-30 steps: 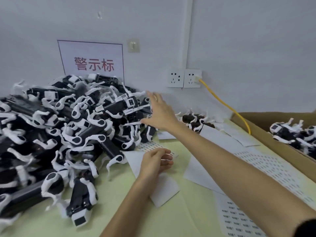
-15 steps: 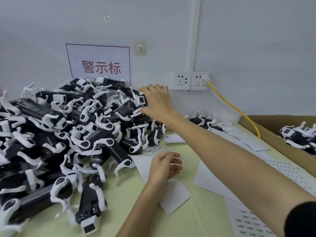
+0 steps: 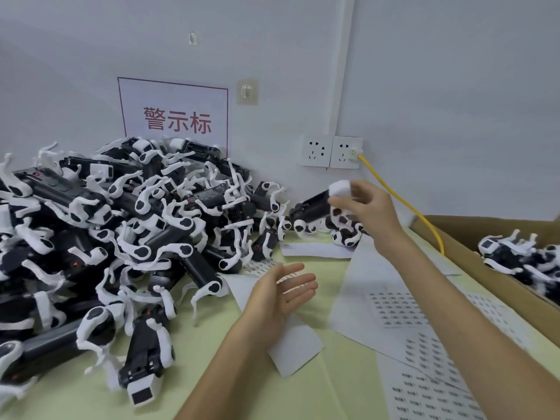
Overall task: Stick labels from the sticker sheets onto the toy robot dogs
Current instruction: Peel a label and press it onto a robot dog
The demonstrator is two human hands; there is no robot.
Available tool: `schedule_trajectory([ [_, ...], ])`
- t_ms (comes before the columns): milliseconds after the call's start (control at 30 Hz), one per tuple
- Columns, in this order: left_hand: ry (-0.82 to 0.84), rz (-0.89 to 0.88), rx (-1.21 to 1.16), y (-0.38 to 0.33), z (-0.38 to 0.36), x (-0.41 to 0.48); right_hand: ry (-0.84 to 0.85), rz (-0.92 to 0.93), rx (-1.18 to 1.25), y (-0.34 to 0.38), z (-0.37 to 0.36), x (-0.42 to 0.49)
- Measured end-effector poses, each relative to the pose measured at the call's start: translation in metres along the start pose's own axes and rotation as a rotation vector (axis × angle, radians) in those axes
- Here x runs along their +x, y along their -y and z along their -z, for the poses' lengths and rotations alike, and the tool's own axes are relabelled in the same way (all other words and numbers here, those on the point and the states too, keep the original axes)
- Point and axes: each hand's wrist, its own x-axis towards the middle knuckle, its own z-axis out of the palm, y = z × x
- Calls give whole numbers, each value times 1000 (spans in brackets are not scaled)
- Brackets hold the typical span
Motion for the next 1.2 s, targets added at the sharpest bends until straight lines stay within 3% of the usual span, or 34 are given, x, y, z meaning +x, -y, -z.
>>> schedule_trajectory([
  [100, 115, 78, -110, -2, 0, -3, 114, -150, 362, -6, 16, -31],
  [200, 257, 107, -33, -2, -5, -7, 260, -235, 565, -17, 9, -54],
  [300, 430, 79, 92, -3, -9, -13, 402, -271, 640, -25, -4, -70],
  [400, 590, 95, 48, -4, -7, -18, 377, -307, 779, -33, -9, -73],
  [600, 696, 116, 154, 5, -10, -18, 409, -341, 815, -37, -10, -81],
  [800, 488, -66, 259, 8, -9, -16, 192, -211, 380, -31, -19, -81],
  [967, 263, -268, 259, 4, -6, -14, 336, -40, 275, -32, -24, -89],
  [1067, 249, -283, 215, 2, -4, -12, 290, -6, 198, -33, -34, -93],
  [1200, 209, -334, 340, 4, -7, -12, 197, -38, 208, -34, -34, -94],
])
